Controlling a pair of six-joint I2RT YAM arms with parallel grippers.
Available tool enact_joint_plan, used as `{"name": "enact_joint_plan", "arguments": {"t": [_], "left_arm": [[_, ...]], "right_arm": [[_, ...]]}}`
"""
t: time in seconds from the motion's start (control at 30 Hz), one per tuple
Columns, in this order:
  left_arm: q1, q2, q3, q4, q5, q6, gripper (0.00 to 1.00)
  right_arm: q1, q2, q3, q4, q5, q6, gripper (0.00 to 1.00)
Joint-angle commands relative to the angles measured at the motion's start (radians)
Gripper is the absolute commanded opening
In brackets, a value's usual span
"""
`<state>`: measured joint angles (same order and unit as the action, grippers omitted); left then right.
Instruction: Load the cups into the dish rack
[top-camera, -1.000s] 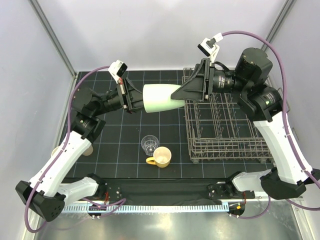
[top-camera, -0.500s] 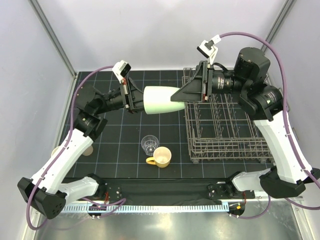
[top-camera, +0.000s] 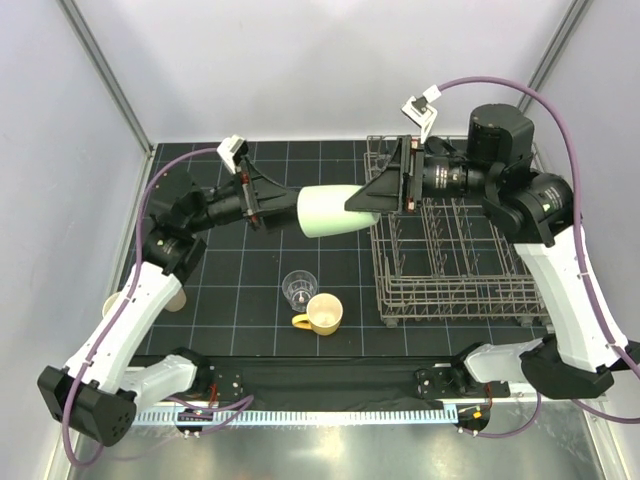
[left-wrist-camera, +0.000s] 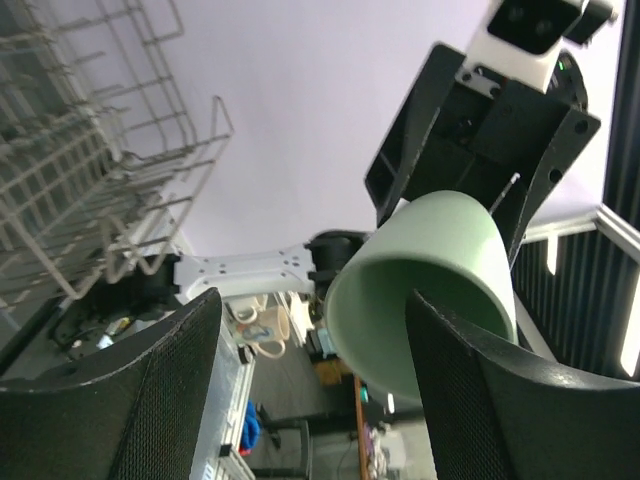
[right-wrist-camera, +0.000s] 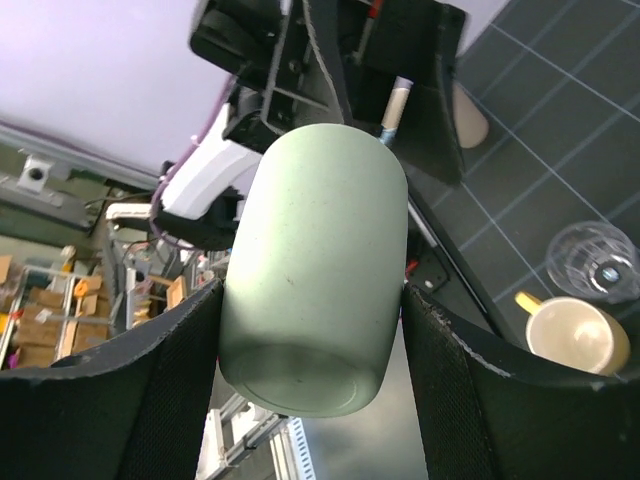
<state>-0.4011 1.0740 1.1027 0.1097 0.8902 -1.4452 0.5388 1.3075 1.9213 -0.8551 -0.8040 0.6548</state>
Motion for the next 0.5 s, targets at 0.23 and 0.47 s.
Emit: {"name": "enact_joint_plan", "arguments": {"t": [0.23, 0.47], "left_arm": [[0.128, -0.074, 0.035, -0.454, -0.065, 0.283, 0.72], [0.128, 0.016, 0.227, -0.95, -0.275, 0.6, 0.71]], "right_arm": [[-0.092, 0.012, 0.139, -0.431, 0.406, -0.215, 0.04], [-0.105, 0.13, 0.165, -0.662, 0.799, -0.31, 0.04]]}}
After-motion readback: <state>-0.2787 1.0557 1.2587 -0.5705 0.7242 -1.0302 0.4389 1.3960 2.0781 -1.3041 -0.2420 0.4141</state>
